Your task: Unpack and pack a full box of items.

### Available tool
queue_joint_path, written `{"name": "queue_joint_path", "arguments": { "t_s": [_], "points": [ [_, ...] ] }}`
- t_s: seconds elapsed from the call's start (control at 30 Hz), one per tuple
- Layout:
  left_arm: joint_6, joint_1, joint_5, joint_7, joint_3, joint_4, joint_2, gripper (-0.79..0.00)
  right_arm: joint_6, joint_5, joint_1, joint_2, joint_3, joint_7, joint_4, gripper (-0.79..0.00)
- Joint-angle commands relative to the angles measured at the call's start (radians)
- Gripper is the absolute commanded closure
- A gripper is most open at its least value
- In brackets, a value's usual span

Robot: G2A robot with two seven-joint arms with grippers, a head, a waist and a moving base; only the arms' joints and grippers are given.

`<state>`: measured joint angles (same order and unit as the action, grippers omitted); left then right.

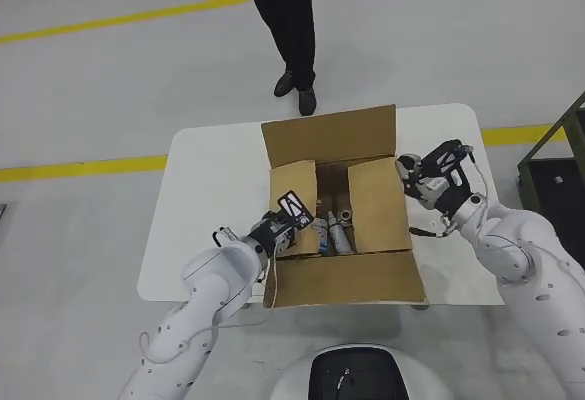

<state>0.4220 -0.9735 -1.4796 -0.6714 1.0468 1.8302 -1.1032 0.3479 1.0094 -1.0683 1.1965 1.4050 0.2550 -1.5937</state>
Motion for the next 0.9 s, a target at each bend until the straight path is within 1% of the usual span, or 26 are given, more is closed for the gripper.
{"name": "queue_joint_path", "arguments": {
  "t_s": [0.0, 0.07, 0.13, 0.2, 0.3, 0.33, 0.4, 0.57, 0.63, 0.73, 0.87],
  "points": [
    [-0.007, -0.014, -0.007, 0.009, 0.018, 0.021, 0.003, -0.785, -0.055, -0.013, 0.025, 0.001, 0.023, -0.017, 0.027, 0.0],
    [-0.001, -0.031, -0.018, 0.016, 0.037, 0.053, 0.006, -0.785, -0.096, -0.047, 0.061, 0.003, 0.039, -0.028, 0.071, 0.0],
    [0.003, -0.038, -0.022, 0.021, 0.044, 0.064, 0.008, -0.785, -0.139, -0.041, 0.109, 0.005, 0.046, -0.034, 0.133, 0.0],
    [0.003, -0.038, -0.022, 0.021, 0.044, 0.064, 0.008, -0.785, -0.159, -0.056, 0.16, 0.008, 0.043, -0.044, 0.206, 0.0],
    [0.003, -0.038, -0.022, 0.021, 0.044, 0.064, 0.008, -0.785, -0.16, -0.042, 0.237, 0.012, 0.024, -0.064, 0.312, 0.0],
    [0.003, -0.038, -0.022, 0.021, 0.044, 0.064, 0.008, -0.785, -0.156, -0.015, 0.261, 0.013, 0.012, -0.075, 0.343, 0.0],
    [0.003, -0.038, -0.022, 0.021, 0.044, 0.064, 0.008, -0.785, -0.135, -0.033, 0.307, 0.019, -0.009, -0.084, 0.419, 0.0],
    [0.003, -0.038, -0.022, 0.021, 0.044, 0.064, 0.008, -0.785, -0.082, -0.023, 0.425, 0.037, -0.083, -0.102, 0.606, 0.0],
    [0.003, -0.038, -0.022, 0.021, 0.044, 0.064, 0.008, -0.785, -0.036, -0.059, 0.469, 0.047, -0.108, -0.118, 0.675, 0.0],
    [0.003, -0.038, -0.022, 0.021, 0.044, 0.064, 0.008, -0.785, 0.017, -0.062, 0.534, 0.063, -0.154, -0.133, 0.774, 0.0],
    [-0.013, -0.05, -0.02, 0.041, 0.051, 0.068, 0.008, -0.785, 0.096, -0.079, 0.59, 0.08, -0.197, -0.14, 0.857, 0.0]
  ]
}}
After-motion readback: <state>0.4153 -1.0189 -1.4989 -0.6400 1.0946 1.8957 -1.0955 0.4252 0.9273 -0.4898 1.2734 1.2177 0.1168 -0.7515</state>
